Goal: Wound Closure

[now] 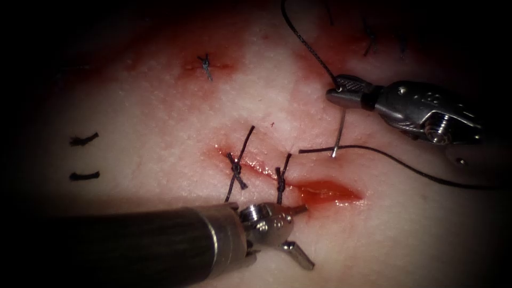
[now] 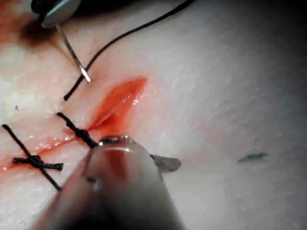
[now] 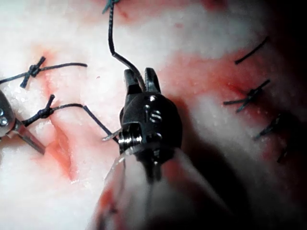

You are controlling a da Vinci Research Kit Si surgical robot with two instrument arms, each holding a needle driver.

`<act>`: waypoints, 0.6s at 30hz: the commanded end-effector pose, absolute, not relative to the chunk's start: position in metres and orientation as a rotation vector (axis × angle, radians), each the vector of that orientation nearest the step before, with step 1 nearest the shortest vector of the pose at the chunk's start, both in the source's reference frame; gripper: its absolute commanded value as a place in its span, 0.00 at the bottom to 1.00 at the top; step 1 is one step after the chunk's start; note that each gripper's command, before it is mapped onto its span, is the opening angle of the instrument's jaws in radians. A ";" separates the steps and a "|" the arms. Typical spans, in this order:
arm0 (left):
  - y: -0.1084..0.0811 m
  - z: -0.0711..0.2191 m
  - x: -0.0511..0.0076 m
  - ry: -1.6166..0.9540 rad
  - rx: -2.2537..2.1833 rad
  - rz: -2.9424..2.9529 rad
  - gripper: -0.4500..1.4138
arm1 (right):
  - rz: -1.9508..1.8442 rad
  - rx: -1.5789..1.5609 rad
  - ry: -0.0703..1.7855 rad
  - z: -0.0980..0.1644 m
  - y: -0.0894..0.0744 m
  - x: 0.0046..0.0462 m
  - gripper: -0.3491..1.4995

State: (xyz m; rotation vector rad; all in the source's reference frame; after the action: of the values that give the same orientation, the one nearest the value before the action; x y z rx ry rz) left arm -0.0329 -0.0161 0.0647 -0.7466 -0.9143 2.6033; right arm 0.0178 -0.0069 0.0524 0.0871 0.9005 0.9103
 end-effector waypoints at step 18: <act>-0.018 0.062 -0.0336 -0.995 -0.785 2.644 0.72 | 0.689 -0.050 1.005 0.052 -0.008 0.0187 0.00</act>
State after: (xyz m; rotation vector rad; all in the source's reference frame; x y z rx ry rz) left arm -0.0328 -0.0172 0.0620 -0.7844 -0.9831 2.6486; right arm 0.0177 -0.0081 0.0510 -0.0439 1.0053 0.6904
